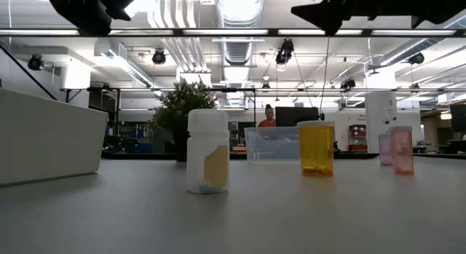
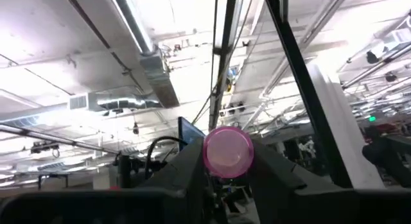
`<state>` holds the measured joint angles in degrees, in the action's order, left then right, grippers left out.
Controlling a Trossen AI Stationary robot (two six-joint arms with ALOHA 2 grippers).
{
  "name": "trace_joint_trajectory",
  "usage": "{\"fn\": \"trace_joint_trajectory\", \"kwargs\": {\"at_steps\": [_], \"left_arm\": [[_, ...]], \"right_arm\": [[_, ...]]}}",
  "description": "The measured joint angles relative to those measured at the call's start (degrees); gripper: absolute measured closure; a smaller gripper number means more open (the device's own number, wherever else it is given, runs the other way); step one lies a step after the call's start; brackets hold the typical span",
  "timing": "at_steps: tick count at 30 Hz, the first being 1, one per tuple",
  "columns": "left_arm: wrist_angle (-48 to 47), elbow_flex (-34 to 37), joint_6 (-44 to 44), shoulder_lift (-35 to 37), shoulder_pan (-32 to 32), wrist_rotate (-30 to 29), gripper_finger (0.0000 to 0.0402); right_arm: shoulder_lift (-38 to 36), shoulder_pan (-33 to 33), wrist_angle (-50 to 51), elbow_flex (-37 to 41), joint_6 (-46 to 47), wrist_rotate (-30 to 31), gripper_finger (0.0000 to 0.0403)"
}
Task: Pick and place medicine bottles into bin by pill shape (circle, oval)
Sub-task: Put the top left pink tablet bottle into the gray bin
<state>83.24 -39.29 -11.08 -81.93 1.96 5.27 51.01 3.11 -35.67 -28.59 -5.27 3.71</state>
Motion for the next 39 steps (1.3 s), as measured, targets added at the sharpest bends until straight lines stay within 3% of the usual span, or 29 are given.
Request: {"fn": "trace_joint_trajectory", "kwargs": {"at_steps": [11,14,27,39], "left_arm": [[0.2,-1.8,-0.9,-4.8,-0.2,0.1,0.0318],[0.2,-1.6,-2.4,-6.3,-0.4,0.1,0.0318],[0.2,-1.7,-2.9,-8.4,-1.2,-1.4,0.0318],[0.2,-1.6,-2.9,-8.4,-1.2,-1.4,0.0317]], "right_arm": [[3.0,-2.3,-4.4,-4.8,-5.4,-3.7,0.0044],[5.3,-3.4,-6.1,-7.2,-8.1,-6.7,0.0044],[15.8,-4.0,-5.2,-15.7,-9.7,-8.7,0.0045],[17.1,-4.0,-4.9,-17.2,-7.5,-8.6,0.0142]]}}
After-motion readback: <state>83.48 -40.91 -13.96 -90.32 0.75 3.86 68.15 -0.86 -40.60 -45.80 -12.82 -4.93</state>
